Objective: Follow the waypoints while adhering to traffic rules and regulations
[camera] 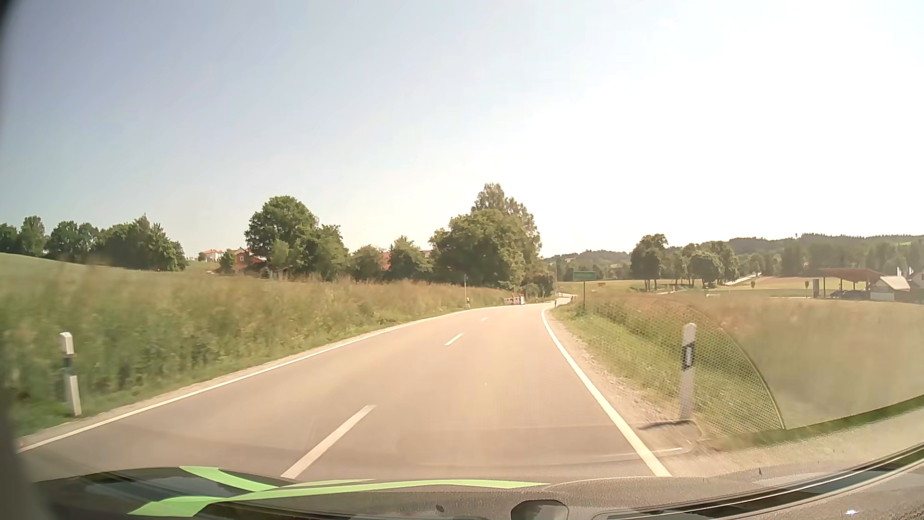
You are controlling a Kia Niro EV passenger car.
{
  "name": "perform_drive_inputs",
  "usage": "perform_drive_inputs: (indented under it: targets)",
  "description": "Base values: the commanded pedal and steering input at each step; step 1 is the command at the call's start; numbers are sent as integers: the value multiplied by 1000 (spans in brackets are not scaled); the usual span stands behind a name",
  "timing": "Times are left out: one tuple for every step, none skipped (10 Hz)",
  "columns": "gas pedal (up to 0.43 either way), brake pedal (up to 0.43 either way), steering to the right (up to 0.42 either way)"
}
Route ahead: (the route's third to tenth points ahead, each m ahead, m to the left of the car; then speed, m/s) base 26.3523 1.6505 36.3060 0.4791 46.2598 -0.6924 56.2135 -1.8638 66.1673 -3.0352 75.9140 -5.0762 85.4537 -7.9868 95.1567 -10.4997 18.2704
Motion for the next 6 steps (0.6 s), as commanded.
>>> perform_drive_inputs:
  targets:
    - [87,0,12]
    - [87,0,11]
    - [87,0,9]
    - [87,0,8]
    - [87,0,8]
    - [59,0,8]
